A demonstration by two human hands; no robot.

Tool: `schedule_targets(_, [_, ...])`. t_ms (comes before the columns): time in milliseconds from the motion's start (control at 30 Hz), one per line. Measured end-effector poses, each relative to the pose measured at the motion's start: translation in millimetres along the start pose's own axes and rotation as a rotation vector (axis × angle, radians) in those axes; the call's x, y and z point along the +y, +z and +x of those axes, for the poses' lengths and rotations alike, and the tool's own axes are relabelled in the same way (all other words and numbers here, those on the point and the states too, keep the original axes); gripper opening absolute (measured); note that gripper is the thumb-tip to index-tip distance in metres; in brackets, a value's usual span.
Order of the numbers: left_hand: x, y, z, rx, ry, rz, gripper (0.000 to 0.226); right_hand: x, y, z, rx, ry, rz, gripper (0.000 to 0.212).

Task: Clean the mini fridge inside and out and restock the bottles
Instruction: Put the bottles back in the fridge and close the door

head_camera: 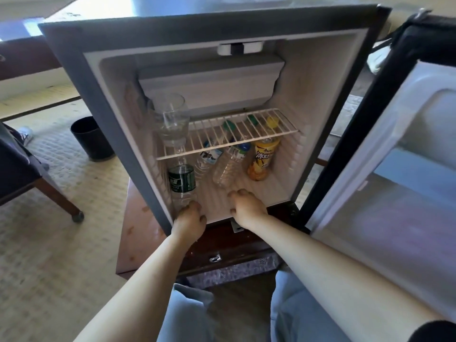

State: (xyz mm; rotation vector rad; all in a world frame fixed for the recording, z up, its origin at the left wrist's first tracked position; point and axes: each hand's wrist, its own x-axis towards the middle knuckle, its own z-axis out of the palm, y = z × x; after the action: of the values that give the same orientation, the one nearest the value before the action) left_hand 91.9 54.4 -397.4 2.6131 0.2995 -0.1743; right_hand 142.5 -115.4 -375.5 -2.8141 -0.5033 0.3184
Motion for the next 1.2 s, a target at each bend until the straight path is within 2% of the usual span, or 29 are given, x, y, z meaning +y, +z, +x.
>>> schedule_targets(133, [6.8,-5.6,-2.1,-0.071,-0.004,0.084,0.042,6.7,-6.0,-37.5,0.006,-0.035,0.004,0.041])
schedule_targets(300, [31.9,-16.4,-23.9,-0.017,0.037,0.088,0.04,23.4,-17.4,-89.9,0.1,-0.032,0.019,0.039])
schedule_targets(467, [70.4,-13.5,-70.4,-0.027,0.1,0.074,0.038,58.3,-33.1,-164.9,0.256,0.057,0.02,0.036])
schedule_targets(567, [84.3,-7.6,-99.1,-0.044,0.146,0.056,0.038,88.3,-35.1,-209.7,0.264,0.188,-0.035,0.036])
schedule_targets(667, [77.1,-3.1,-120.5,-0.041,0.117,0.018,0.042,105.6,-35.3,-232.8,0.259,0.26,-0.06,0.037])
schedule_targets(833, [37.4,1.2,-136.7,-0.059,-0.005,0.083,0.049,78.7,-15.6,-218.6,0.238,0.158,0.01,0.033])
schedule_targets(1000, [5.9,2.0,-110.2,0.028,-0.079,0.049,0.046,22.2,18.3,-161.6,0.177,-0.031,0.069,0.037])
schedule_targets(1133, [3.2,13.5,-81.8,0.088,-0.098,-0.047,0.073,-2.8,35.5,-118.6,0.163,-0.105,0.142,0.035])
schedule_targets(1200, [9.6,19.7,-68.8,0.156,-0.091,-0.153,0.08,-6.8,44.3,-101.4,0.153,-0.106,0.188,0.035])
